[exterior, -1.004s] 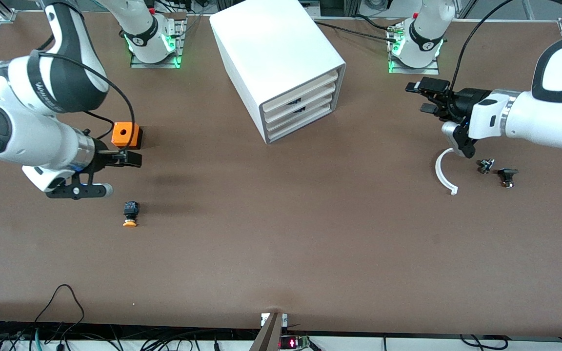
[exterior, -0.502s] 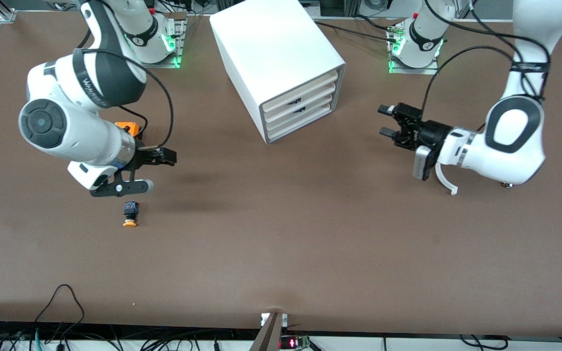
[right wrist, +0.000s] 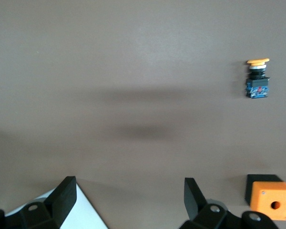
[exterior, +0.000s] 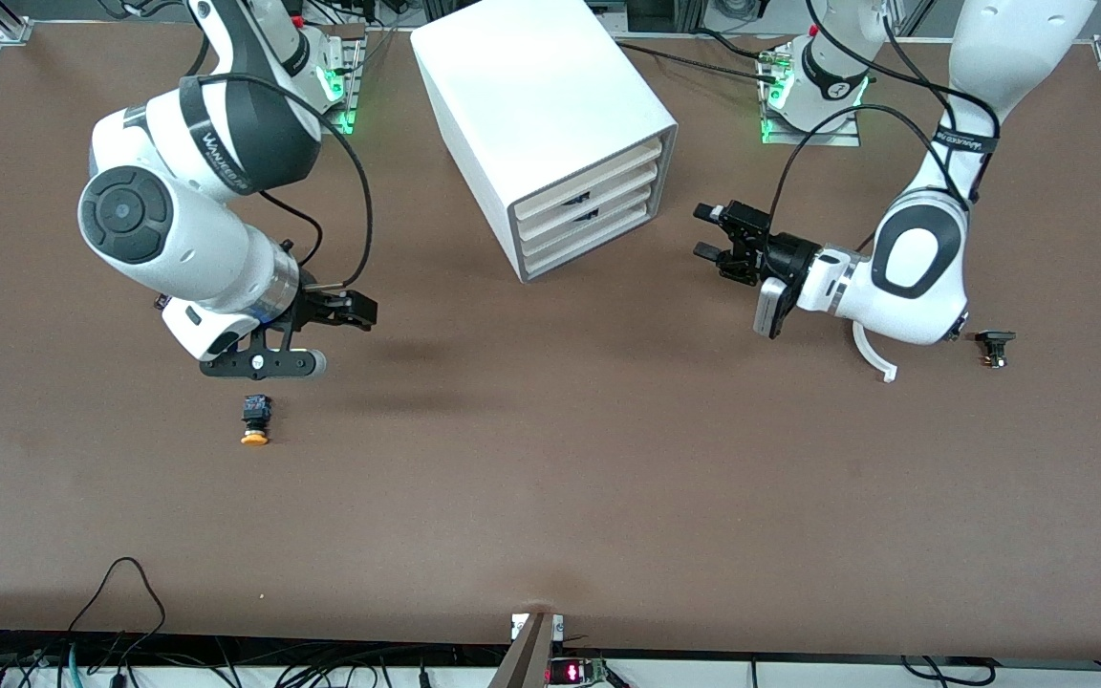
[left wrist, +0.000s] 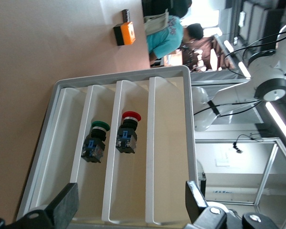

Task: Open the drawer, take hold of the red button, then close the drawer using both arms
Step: 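Grasp the drawer handle with the left gripper while the right gripper approaches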

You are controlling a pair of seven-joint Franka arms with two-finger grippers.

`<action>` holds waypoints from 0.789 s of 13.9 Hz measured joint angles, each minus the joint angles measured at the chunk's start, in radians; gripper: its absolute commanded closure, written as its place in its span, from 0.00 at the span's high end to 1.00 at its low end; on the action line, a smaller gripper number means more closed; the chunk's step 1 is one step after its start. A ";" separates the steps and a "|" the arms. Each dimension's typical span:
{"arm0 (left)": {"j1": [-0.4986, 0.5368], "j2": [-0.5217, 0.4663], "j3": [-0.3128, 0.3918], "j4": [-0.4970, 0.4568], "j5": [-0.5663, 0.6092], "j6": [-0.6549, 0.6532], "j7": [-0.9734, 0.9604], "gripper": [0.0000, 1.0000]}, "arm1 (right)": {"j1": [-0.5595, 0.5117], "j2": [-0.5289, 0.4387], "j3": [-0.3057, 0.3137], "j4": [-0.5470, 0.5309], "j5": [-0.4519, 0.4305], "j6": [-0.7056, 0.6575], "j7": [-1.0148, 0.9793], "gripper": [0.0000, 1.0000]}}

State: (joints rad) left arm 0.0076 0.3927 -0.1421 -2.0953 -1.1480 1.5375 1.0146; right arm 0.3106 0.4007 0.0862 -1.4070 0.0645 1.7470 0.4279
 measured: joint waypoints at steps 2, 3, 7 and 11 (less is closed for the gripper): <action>-0.017 0.032 -0.002 -0.064 -0.064 0.032 0.094 0.91 | 0.027 0.024 0.000 0.031 0.000 0.002 0.095 1.00; -0.035 0.045 -0.002 -0.091 -0.099 0.045 0.122 0.87 | 0.039 0.038 0.000 0.045 0.000 0.005 0.134 1.00; -0.102 0.071 -0.005 -0.156 -0.179 0.064 0.143 0.77 | 0.073 0.100 0.000 0.151 0.000 0.009 0.294 1.00; -0.128 0.088 -0.008 -0.177 -0.189 0.064 0.144 0.64 | 0.110 0.140 0.000 0.213 0.001 0.010 0.455 1.00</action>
State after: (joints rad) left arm -0.1204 0.4811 -0.1501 -2.2719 -1.3370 1.6019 1.1585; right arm 0.4204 0.5408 0.0866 -1.1938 0.0651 1.7573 0.8827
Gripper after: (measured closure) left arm 0.291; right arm 0.000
